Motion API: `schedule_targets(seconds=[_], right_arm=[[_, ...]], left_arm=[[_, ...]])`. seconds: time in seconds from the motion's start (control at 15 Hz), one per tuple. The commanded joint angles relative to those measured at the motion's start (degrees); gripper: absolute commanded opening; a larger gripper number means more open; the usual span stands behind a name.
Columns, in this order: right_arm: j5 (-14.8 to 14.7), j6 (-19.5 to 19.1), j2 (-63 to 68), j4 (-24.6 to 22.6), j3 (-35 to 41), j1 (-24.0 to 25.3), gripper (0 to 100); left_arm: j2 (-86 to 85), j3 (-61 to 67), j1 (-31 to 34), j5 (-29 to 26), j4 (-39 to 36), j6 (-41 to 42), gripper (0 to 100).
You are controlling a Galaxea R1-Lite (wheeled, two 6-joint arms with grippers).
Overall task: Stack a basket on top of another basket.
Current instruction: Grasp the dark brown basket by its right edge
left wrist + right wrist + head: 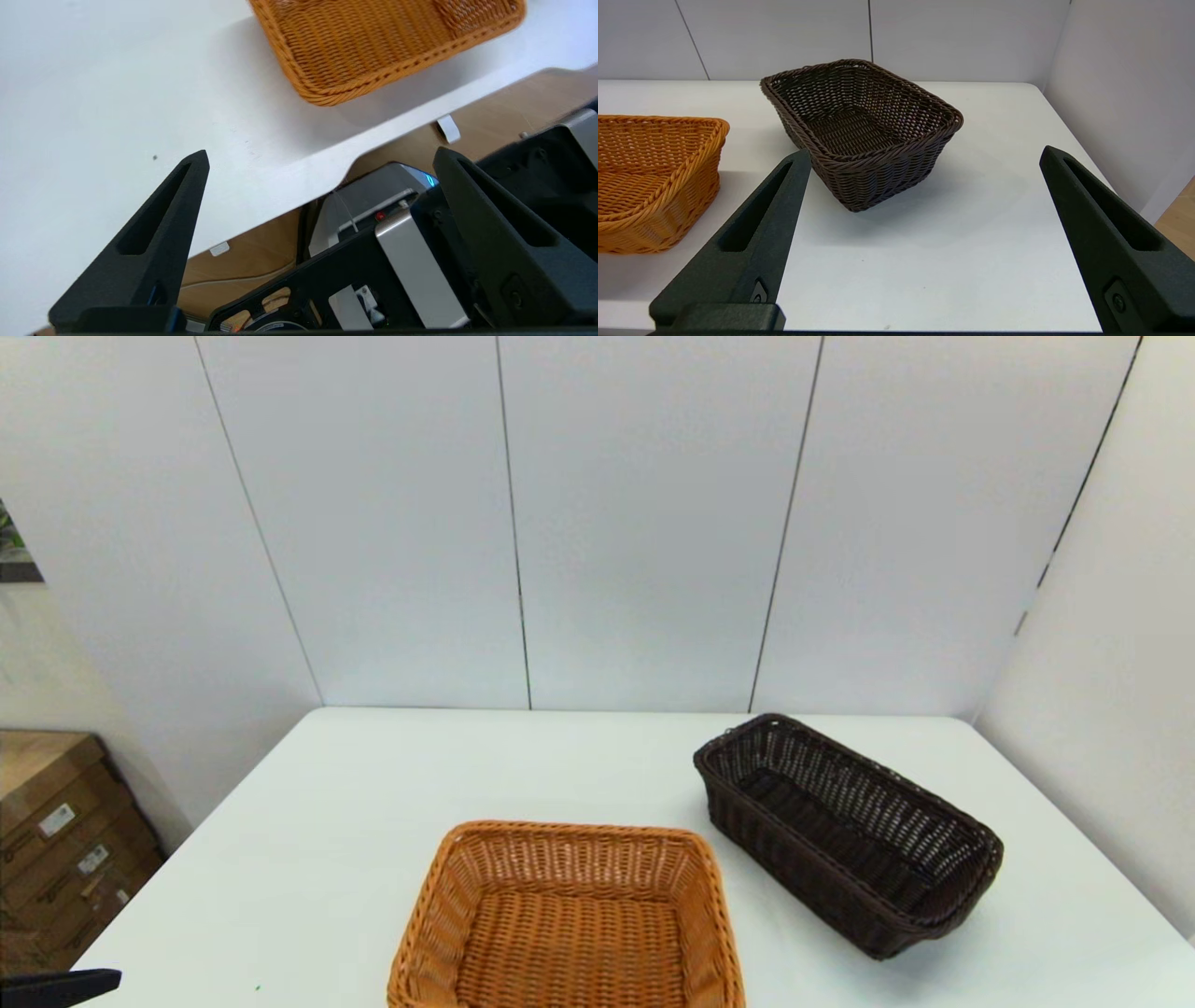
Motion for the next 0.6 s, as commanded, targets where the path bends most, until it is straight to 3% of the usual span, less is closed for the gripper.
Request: schedule_targets(seconds=[0.07,0.4,0.47,0.6], right_arm=[[0.0,0.0,0.0,0.0,0.0,0.0,100],[0.0,0.0,0.0,0.0,0.0,0.0,100],[0.0,0.0,0.0,0.0,0.0,0.0,100],[0.0,0.0,0.0,0.0,0.0,0.0,100]], left_arm=[[-5.9,1.3,6.1,0.1,-0.2,0.0,100],[-13.1,6.2,8.2,0.2,-0.6,-0.1,100],[-13.5,8.4,10.1,0.2,-2.3,-0.1,100],[-14.6,15.4,13.6,-0.4,-12.8,1.5,100]])
